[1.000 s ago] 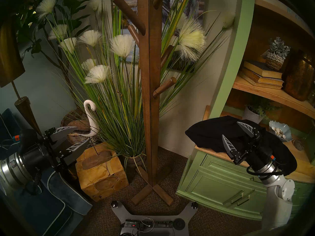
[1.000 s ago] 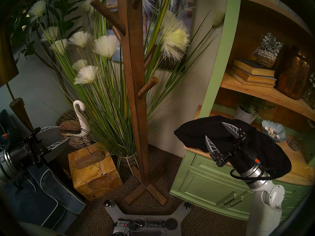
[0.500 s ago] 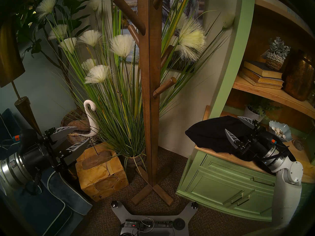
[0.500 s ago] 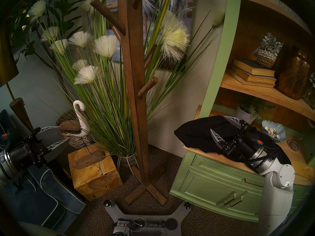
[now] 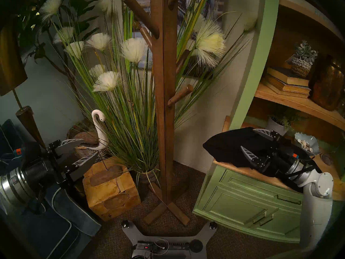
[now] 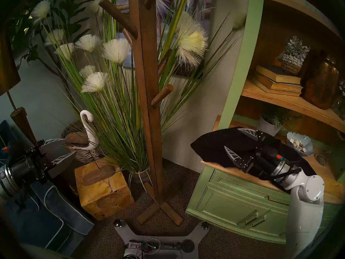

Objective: Pick up jacket and place on coat hanger

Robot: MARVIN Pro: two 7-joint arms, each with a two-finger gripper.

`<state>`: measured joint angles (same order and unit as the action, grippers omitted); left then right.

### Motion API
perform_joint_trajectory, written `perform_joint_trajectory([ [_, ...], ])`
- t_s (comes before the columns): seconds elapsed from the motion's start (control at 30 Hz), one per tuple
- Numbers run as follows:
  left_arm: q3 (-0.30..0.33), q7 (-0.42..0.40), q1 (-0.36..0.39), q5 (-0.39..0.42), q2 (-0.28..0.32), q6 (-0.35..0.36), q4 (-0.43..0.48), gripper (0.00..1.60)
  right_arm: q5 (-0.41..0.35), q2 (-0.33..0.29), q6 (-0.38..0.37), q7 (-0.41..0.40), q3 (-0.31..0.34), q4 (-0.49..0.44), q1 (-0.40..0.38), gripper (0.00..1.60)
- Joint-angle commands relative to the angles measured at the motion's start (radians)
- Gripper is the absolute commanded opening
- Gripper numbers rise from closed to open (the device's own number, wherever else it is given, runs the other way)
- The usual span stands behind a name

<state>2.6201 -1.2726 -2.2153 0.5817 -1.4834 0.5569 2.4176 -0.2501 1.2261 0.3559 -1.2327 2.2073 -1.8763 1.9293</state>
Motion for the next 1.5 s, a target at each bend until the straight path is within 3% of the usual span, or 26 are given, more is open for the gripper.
perform_joint_trajectory([
  [0.0, 0.0, -0.005, 0.004, 0.01, -0.001, 0.002, 0.01, 1.6, 0.181, -0.084, 0.085, -0.017, -0.019, -0.03, -0.009, 1.6],
  [0.17, 0.0, -0.005, 0.004, 0.009, -0.001, 0.002, 0.01, 1.6, 0.25, -0.12, 0.08, -0.004, -0.028, -0.001, -0.095, 1.6],
  [0.37, 0.0, -0.005, 0.004, 0.008, -0.001, 0.002, 0.01, 1.6, 0.272, -0.156, 0.064, 0.02, -0.032, -0.001, -0.144, 1.6],
  [0.57, 0.001, -0.006, 0.004, 0.01, -0.001, 0.004, 0.011, 1.6, 0.315, -0.166, 0.048, 0.02, -0.07, 0.071, -0.192, 1.6],
  [0.87, 0.001, -0.005, 0.005, 0.01, -0.002, 0.004, 0.011, 1.6, 0.34, -0.182, 0.051, 0.043, -0.101, 0.198, -0.271, 1.6],
  [1.27, 0.001, -0.005, 0.005, 0.01, -0.002, 0.004, 0.011, 1.6, 0.327, -0.194, 0.05, 0.035, -0.132, 0.263, -0.337, 1.6],
  [1.47, 0.001, -0.006, 0.005, 0.01, -0.002, 0.004, 0.011, 1.6, 0.355, -0.22, 0.025, 0.026, -0.156, 0.33, -0.369, 1.6],
])
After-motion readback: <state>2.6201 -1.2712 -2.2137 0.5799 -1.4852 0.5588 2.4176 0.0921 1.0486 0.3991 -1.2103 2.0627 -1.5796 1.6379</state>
